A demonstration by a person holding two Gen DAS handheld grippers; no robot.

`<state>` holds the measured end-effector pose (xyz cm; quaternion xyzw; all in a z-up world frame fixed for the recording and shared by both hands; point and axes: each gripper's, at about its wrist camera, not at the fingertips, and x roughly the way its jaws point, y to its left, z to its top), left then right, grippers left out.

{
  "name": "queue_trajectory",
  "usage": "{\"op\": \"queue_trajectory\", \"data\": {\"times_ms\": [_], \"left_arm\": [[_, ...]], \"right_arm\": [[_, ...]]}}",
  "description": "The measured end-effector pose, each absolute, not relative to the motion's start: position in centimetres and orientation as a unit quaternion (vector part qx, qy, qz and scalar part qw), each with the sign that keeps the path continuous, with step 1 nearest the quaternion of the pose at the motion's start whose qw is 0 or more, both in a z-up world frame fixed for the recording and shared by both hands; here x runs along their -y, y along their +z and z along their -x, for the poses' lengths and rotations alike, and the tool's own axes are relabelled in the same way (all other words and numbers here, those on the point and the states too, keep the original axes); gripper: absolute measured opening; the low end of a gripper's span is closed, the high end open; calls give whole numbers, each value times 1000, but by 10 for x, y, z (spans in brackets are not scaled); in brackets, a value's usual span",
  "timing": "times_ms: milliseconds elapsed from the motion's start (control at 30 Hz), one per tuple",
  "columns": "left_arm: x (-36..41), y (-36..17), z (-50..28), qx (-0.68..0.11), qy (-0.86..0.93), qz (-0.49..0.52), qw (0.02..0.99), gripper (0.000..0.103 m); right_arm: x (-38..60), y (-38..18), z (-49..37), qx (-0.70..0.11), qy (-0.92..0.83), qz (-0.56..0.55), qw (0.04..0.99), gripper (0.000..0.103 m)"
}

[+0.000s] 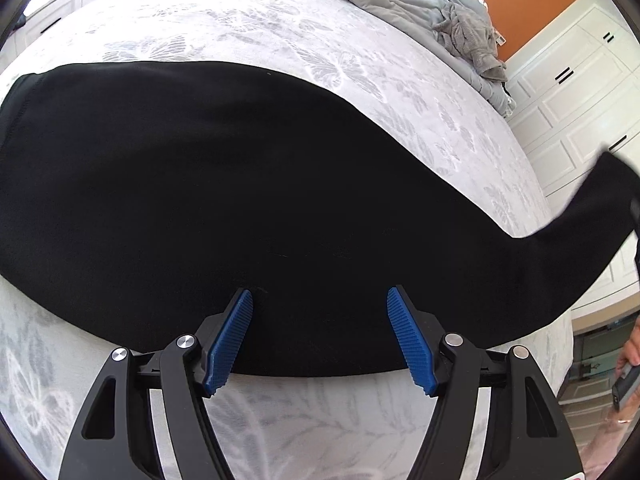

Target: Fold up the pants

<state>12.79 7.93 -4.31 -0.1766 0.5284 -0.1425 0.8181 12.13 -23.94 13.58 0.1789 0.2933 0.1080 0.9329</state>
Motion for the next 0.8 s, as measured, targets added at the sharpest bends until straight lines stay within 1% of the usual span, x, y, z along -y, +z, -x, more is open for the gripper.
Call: {"op": "queue_trajectory", "data": {"times_ms": [67, 200, 333, 367, 400, 433, 467, 500, 533, 567, 600, 667, 733, 800], "left_arm": [[-91, -42, -125, -529, -143, 179, 817, 67], [-124, -36, -117, -519, -136, 195, 821, 67], [-155, -34, -115, -509, -119, 210, 827, 67], [-163, -35, -114, -506, -117, 214, 827, 67], [-170, -35, -115, -504, -116, 219, 828, 67], [-177, -36, -115, -500, -116, 228, 827, 68], [-182, -37, -115, -498, -118, 237, 826, 68], [-188, -37, -115, -498, -118, 244, 824, 68], [-192, -38, -114, -496, -120, 249, 823, 68], [-197, -37, -113, -494, -121, 253, 823, 68], [-201, -35, -111, -492, -123, 259, 822, 68], [-201, -28, -112, -480, -142, 275, 821, 68], [-191, -20, -115, -474, -168, 292, 814, 68], [-172, -17, -124, -479, -197, 296, 803, 69]], "right_arm": [[185, 120, -139, -319, 142, -158, 924, 8], [90, 60, -165, -386, 184, -107, 897, 8], [36, -14, -177, -459, 201, -63, 863, 9], [22, -34, -178, -480, 199, -44, 853, 13], [16, -47, -177, -489, 196, -25, 850, 13], [15, -46, -170, -474, 193, -14, 859, 14], [13, -40, -165, -469, 191, -8, 862, 20], [18, -28, -158, -472, 193, -14, 860, 31], [31, -11, -147, -459, 197, -34, 865, 35], [46, 10, -136, -434, 198, -48, 878, 42], [62, 31, -127, -412, 187, -54, 890, 54], [110, 48, -109, -392, 129, -58, 909, 69], [166, 39, -100, -409, 60, -77, 907, 69], [216, 21, -92, -429, 9, -124, 895, 69]]}}
